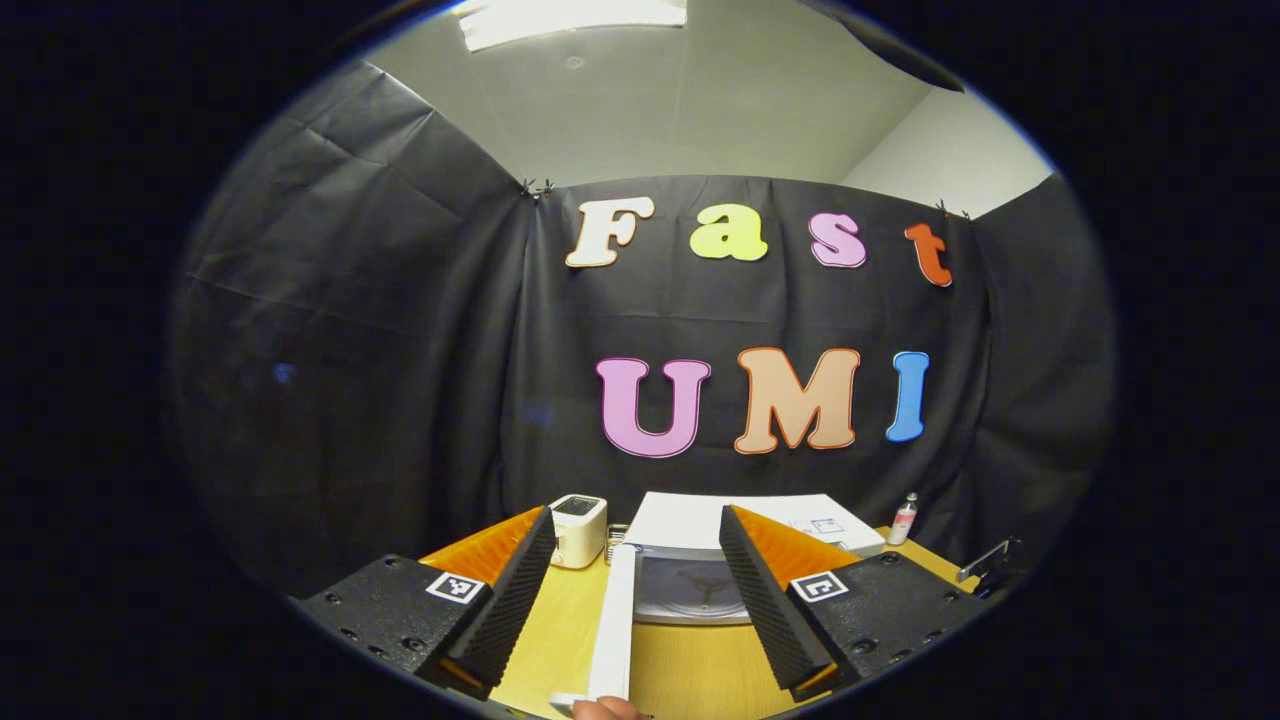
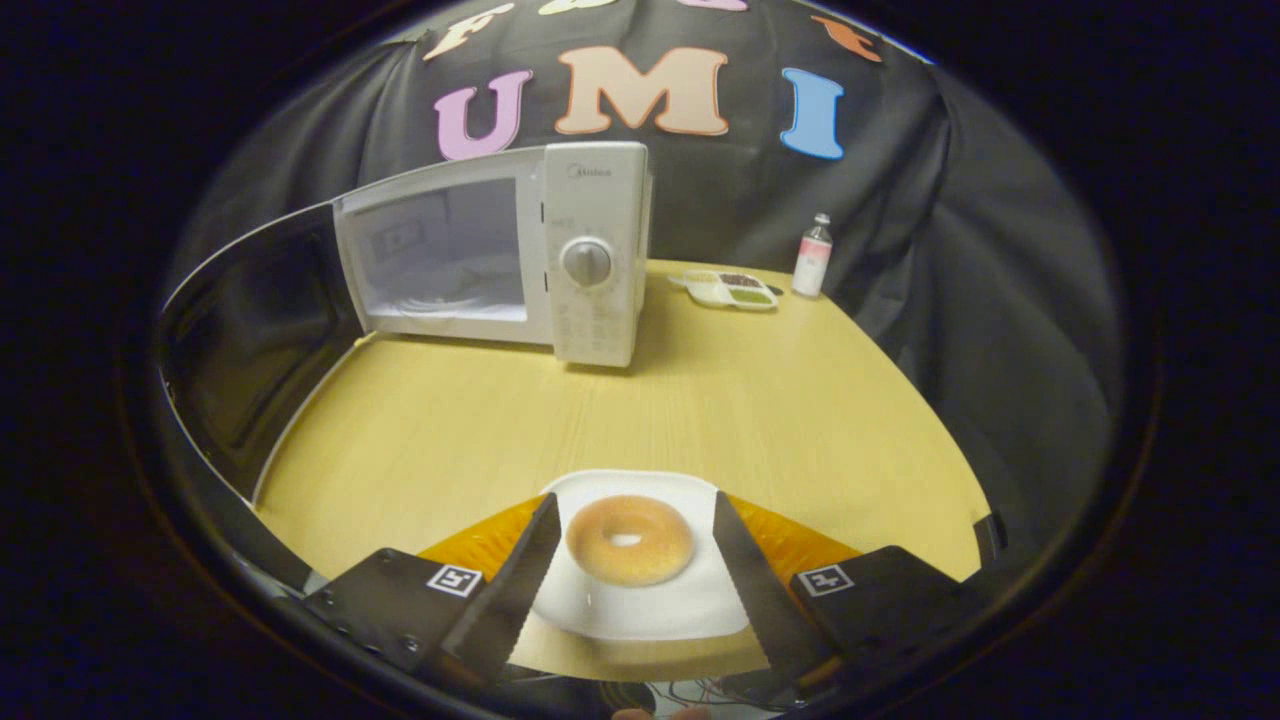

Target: Open the microwave oven with the left hand, put the food in, and close the microwave oven.

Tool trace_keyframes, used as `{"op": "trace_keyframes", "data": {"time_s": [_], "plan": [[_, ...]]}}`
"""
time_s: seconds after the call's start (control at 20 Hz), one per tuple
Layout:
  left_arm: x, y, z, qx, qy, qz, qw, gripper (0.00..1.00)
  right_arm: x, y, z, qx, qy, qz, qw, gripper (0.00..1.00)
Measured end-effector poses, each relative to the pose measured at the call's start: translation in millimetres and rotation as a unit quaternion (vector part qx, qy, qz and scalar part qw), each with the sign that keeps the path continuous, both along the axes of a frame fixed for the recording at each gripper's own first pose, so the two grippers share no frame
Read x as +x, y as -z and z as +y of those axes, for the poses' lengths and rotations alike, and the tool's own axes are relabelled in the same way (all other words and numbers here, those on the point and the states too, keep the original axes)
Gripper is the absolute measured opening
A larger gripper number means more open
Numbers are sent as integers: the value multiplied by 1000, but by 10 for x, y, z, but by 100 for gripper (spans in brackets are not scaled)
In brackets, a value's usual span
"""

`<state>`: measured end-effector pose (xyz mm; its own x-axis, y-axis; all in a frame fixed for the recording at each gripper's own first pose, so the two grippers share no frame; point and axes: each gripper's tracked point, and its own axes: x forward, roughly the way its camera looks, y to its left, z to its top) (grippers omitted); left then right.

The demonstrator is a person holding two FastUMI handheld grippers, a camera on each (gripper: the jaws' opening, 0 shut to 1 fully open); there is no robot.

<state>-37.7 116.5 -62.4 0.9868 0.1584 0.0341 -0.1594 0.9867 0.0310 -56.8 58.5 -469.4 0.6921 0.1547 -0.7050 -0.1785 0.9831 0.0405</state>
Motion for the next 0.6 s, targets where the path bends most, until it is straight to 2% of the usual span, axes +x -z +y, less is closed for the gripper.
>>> {"op": "trace_keyframes", "data": {"time_s": [0.05, 0.2, 0.25, 0.6], "plan": [[29, 15, -19, -4, 0, 4, 1000, 95, -3, 33, 18, 5, 1, 7, 1000, 98], [93, 59, -38, -12, -2, 11, 1000, 93, 64, 147, 26, -2, -8, 17, 1000, 98], [109, 59, -34, -14, -4, 12, 1000, 96, 64, 199, 16, -5, -12, 25, 1000, 98], [147, 133, -10, -22, -14, 23, 999, 96, -84, 467, 216, 13, -32, 79, 996, 98]]}}
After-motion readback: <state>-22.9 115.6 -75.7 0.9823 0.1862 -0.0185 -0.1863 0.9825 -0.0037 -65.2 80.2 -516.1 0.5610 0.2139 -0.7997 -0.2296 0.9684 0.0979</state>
